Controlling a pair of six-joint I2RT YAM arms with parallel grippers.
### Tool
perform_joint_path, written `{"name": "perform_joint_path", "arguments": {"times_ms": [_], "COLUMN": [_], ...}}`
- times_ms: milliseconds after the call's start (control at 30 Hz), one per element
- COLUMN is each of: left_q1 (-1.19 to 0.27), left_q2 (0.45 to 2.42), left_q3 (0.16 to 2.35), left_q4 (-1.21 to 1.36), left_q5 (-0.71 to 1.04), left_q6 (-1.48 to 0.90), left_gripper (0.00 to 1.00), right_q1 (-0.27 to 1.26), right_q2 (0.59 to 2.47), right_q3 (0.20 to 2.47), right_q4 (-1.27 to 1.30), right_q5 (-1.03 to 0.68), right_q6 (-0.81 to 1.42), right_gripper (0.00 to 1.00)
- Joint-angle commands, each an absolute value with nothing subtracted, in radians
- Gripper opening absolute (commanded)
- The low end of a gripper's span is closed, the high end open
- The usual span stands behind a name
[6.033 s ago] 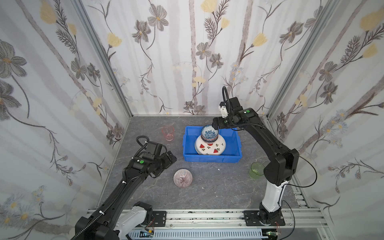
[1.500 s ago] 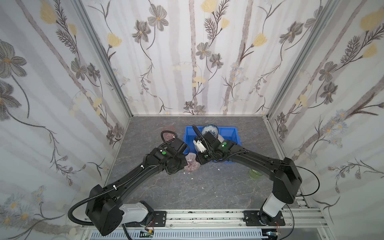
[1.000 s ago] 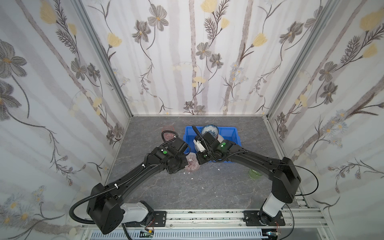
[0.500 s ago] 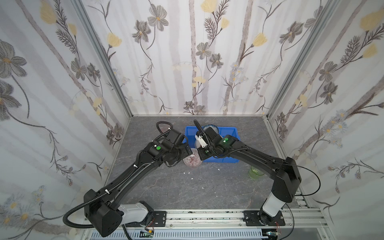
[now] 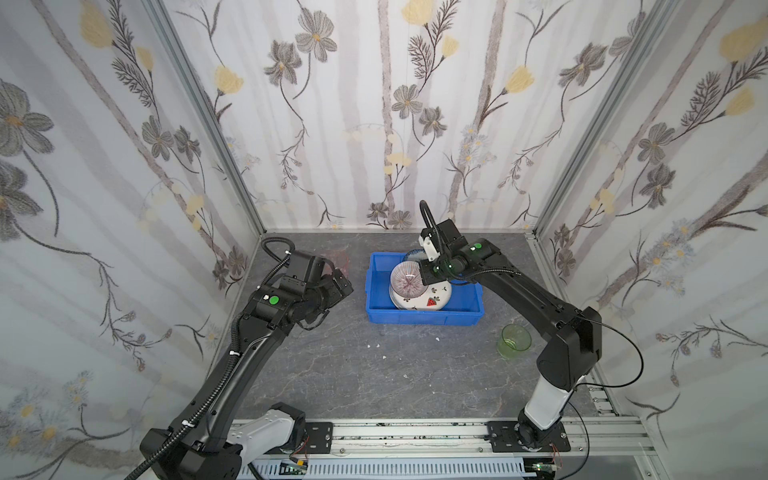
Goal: Place the mixed dishes into the plastic bin
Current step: 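Carry the purple-striped bowl over the bin with the right gripper while the left releases, then lower the purple-striped bowl onto the blue-rose bowl with the right gripper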
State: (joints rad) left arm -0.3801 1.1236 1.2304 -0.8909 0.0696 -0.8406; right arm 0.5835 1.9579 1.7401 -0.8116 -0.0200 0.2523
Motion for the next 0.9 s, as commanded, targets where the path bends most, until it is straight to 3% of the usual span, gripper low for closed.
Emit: {"name": "perform_joint_path", "arguments": {"times_ms": [0,300,867], "left_q1": [-0.371,-0.353,-0.348], "left_q2": [1.129,1.154,1.164], "left_q3": [1.22,1.22,1.18], "left_q4": [-0.904,-0.907,-0.907], "left_q5": [0.089,0.106,0.129], "left_q6": [-0.815,-0.793,-0.795], "left_gripper": [1.0,1.0,1.0], "right_q1": [0.546,0.477,0.428], "right_q2": [2.0,2.151,2.222], "right_q3": [1.81,2.046,2.062], "right_q4": [-0.793,-0.858,-0.89], "right_q5": [-0.038,-0.028,-0.003], "right_q6": [0.231,0.21,0.181], "right_gripper": [0.0,0.0,0.0]}}
